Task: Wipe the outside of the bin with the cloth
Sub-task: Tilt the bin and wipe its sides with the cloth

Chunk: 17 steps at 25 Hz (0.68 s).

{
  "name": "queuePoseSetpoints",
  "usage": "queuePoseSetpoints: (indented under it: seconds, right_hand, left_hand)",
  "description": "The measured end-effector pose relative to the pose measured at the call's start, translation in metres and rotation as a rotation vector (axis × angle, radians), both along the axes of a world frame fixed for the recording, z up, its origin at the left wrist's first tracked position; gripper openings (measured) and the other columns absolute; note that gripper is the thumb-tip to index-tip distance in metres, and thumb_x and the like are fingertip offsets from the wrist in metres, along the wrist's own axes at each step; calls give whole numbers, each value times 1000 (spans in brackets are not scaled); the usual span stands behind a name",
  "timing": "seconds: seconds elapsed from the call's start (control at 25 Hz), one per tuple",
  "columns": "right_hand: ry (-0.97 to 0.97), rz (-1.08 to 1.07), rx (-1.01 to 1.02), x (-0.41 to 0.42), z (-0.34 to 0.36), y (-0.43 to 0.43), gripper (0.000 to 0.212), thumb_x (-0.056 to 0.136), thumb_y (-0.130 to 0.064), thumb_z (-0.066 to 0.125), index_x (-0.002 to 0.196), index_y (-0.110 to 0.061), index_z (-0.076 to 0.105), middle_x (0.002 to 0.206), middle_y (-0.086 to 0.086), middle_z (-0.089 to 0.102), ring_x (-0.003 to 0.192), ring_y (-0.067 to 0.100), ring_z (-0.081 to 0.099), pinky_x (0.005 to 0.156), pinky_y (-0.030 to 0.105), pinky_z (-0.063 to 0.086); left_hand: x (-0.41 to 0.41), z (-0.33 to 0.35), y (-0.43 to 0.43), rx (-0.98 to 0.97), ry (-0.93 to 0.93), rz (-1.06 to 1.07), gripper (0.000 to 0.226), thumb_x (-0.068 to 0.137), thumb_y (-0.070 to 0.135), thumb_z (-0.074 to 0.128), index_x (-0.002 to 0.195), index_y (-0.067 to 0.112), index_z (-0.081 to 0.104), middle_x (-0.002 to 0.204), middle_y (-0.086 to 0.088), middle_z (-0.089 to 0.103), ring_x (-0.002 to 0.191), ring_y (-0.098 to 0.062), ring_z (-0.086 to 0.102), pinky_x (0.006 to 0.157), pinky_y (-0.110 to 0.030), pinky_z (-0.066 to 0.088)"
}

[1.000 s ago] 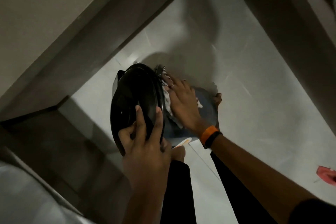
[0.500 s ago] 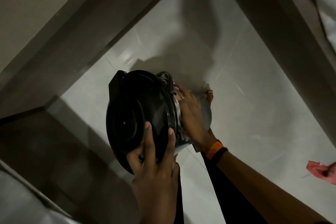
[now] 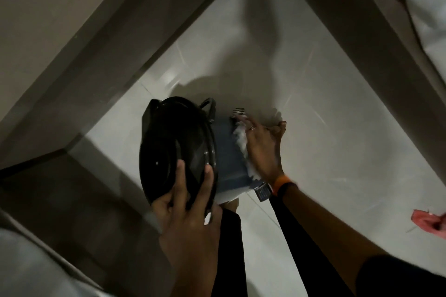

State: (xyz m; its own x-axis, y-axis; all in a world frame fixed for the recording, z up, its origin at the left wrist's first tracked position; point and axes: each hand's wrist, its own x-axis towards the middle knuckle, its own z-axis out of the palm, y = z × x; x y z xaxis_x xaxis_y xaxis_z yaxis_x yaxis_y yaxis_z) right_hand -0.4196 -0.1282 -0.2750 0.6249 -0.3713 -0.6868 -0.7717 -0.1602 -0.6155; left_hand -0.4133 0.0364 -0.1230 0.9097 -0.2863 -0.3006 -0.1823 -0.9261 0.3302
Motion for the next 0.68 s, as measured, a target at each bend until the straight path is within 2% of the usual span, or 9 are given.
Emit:
queuePoseSetpoints:
  seconds: [0.12, 0.24, 0.32, 0.36, 0.4, 0.44, 0.48, 0.56, 0.68]
  right_hand:
    - [-281, 214, -123, -25, 31, 61, 52, 105, -56, 30, 156, -47, 33, 172, -13, 26, 163, 16, 19, 132, 33, 3]
    - [-62, 75, -239, -14, -9, 29, 52, 103, -48, 36, 149, -32, 52, 163, -2, 47, 155, 24, 38, 133, 42, 16]
    - [83, -35, -164, -4, -37, -13, 44, 109, -35, 38, 145, -21, 59, 158, -2, 52, 154, 22, 40, 130, 24, -9]
    - [126, -87, -114, -2, -45, -25, 42, 112, -30, 37, 145, -20, 59, 158, -3, 52, 156, 19, 37, 121, 14, -23]
    - [166, -99, -111, -2, -45, -25, 43, 113, -32, 34, 147, -20, 57, 160, -3, 50, 157, 18, 35, 116, 7, -26]
    - [184, -57, -145, -4, -40, -14, 49, 111, -39, 29, 149, -21, 55, 162, -1, 47, 158, 19, 33, 121, 9, -21]
    - [166, 25, -204, -8, -30, 4, 59, 106, -47, 22, 150, -24, 52, 164, 1, 44, 158, 21, 31, 131, 23, -9]
    - [65, 138, -272, -19, -13, 39, 69, 98, -54, 14, 153, -28, 47, 166, 3, 40, 159, 23, 28, 133, 44, 14]
    - [34, 66, -247, -19, -24, 27, 66, 97, -53, 21, 148, -31, 55, 160, 0, 49, 153, 23, 39, 131, 32, 10]
  left_hand:
    - [12, -6, 20, 94, 24, 93, 46, 84, 30, 70, 129, 26, 69, 151, -10, 52, 94, -42, 58, 77, -34, 41]
    - [23, -9, 36, 113, 72, 179, 50, 83, 29, 77, 132, 32, 66, 154, 0, 51, 97, -38, 54, 74, -33, 43]
    - [30, -11, 39, 105, 92, 258, 59, 80, 28, 83, 134, 40, 63, 155, 7, 50, 100, -32, 49, 72, -32, 43]
    - [31, -11, 38, 102, 93, 268, 60, 79, 28, 84, 134, 41, 62, 155, 8, 50, 100, -31, 48, 72, -32, 42]
    - [31, -10, 35, 100, 91, 276, 61, 78, 28, 84, 133, 41, 62, 154, 8, 50, 100, -30, 47, 72, -32, 42]
    - [30, -9, 34, 94, 91, 292, 61, 78, 27, 84, 133, 40, 63, 154, 8, 50, 100, -30, 46, 72, -32, 42]
    - [31, -8, 34, 81, 93, 311, 60, 78, 26, 84, 133, 39, 63, 154, 8, 50, 99, -31, 47, 72, -33, 44]
    - [36, -6, 35, 50, 103, 321, 60, 79, 24, 84, 134, 35, 64, 154, 6, 50, 100, -33, 48, 73, -38, 49]
    - [44, -2, 32, 80, 149, 314, 66, 74, 29, 85, 135, 35, 61, 148, -1, 55, 108, -37, 54, 81, -43, 50]
